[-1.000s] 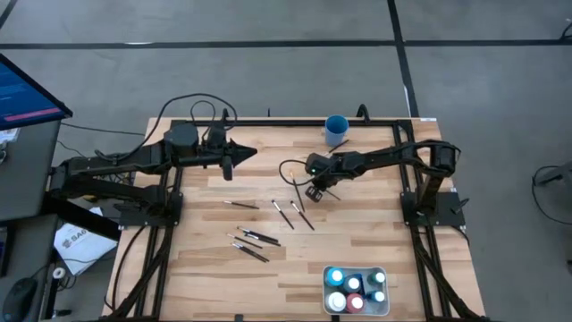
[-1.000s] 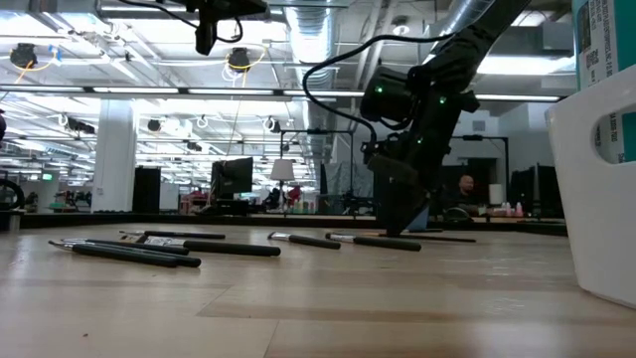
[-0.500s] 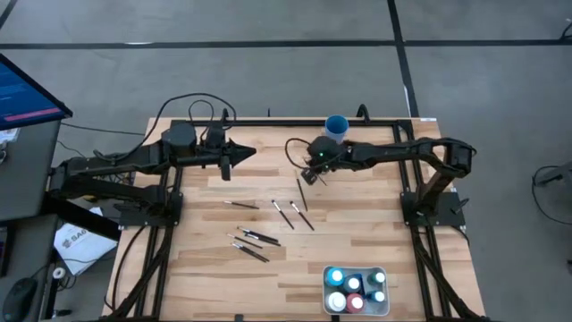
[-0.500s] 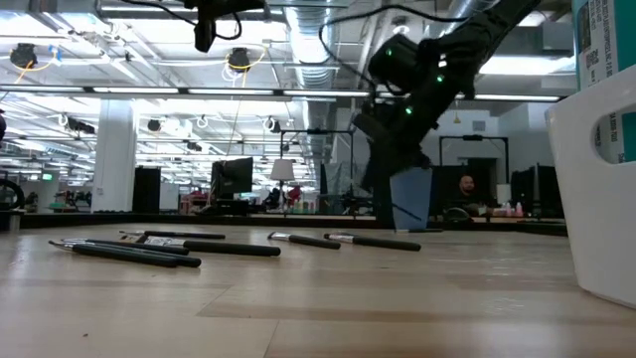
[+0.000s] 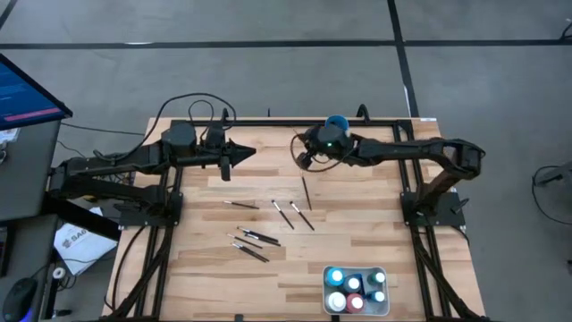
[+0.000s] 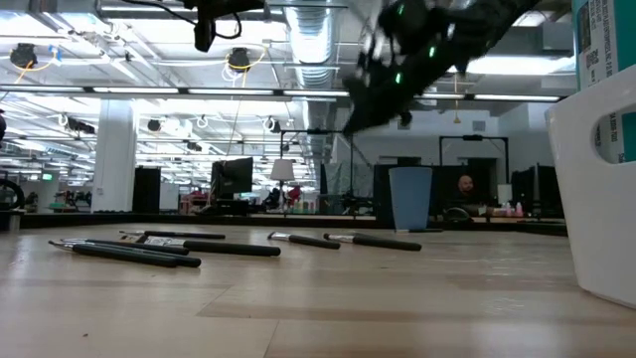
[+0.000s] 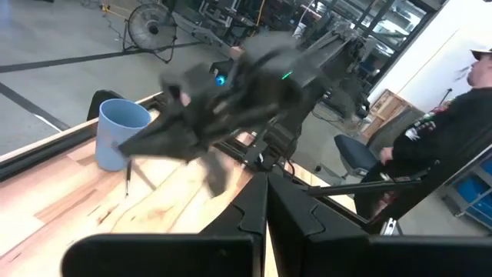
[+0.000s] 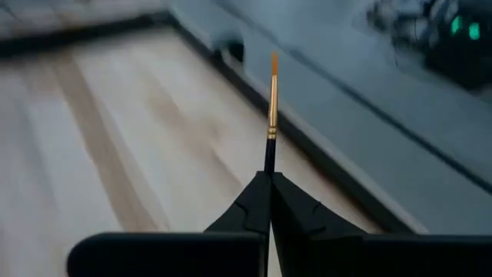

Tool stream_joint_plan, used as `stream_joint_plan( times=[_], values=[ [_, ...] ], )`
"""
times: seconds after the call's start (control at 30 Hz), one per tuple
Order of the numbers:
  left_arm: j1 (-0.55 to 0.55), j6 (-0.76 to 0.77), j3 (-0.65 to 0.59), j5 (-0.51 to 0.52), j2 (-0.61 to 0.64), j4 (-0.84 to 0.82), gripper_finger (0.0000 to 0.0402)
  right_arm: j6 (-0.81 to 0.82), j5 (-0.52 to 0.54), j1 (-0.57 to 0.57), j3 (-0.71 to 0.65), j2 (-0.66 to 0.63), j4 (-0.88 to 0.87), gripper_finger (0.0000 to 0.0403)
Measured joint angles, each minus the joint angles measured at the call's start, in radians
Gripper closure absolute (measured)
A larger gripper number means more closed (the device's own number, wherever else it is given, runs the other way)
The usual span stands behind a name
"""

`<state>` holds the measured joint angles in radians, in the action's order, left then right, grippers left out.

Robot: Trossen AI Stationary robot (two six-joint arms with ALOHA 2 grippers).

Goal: Pick & Place Paint Supplies
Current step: Put the orange paintbrush into the blue cup

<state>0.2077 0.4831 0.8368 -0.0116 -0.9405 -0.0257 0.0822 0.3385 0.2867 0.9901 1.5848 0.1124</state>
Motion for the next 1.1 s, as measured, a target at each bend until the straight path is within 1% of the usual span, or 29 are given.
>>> stream_joint_plan(
  times=[0.1, 0.17, 0.27, 0.37, 0.47, 0.53, 0.7, 0.8, 1.0, 1.1],
  values=[
    [0.000, 0.000, 0.000, 0.001, 0.006, 0.005, 0.0400, -0.005, -0.002, -0.003, 0.011, -0.073, -0.021, 0.0403],
    [0.000, 0.000, 0.000, 0.003, 0.006, 0.006, 0.0400, -0.020, -0.002, 0.019, 0.011, -0.120, -0.031, 0.0403],
    [0.000, 0.000, 0.000, 0.004, 0.010, 0.008, 0.0400, -0.047, 0.003, 0.080, 0.011, -0.189, -0.015, 0.0403],
    [0.000, 0.000, 0.000, 0.004, 0.010, 0.008, 0.0400, -0.079, 0.003, 0.154, 0.011, -0.228, -0.021, 0.0403],
    [0.000, 0.000, 0.000, 0.003, 0.011, 0.011, 0.0400, -0.097, -0.008, 0.225, -0.001, -0.233, -0.022, 0.0403],
    [0.000, 0.000, 0.000, 0.003, 0.010, 0.011, 0.0400, -0.108, -0.051, 0.270, -0.010, -0.226, -0.026, 0.0403],
    [0.000, 0.000, 0.000, 0.003, 0.010, 0.011, 0.0400, -0.111, -0.086, 0.338, -0.048, -0.204, 0.017, 0.0403],
    [0.000, 0.000, 0.000, 0.003, 0.010, 0.011, 0.0400, -0.092, -0.109, 0.361, -0.096, -0.216, 0.087, 0.0403],
    [0.000, 0.000, 0.000, 0.004, 0.010, 0.011, 0.0400, -0.043, -0.117, 0.376, -0.169, -0.214, 0.128, 0.0403],
    [0.000, 0.000, 0.000, 0.003, 0.010, 0.012, 0.0400, -0.038, -0.116, 0.378, -0.201, -0.210, 0.192, 0.0403]
  ],
)
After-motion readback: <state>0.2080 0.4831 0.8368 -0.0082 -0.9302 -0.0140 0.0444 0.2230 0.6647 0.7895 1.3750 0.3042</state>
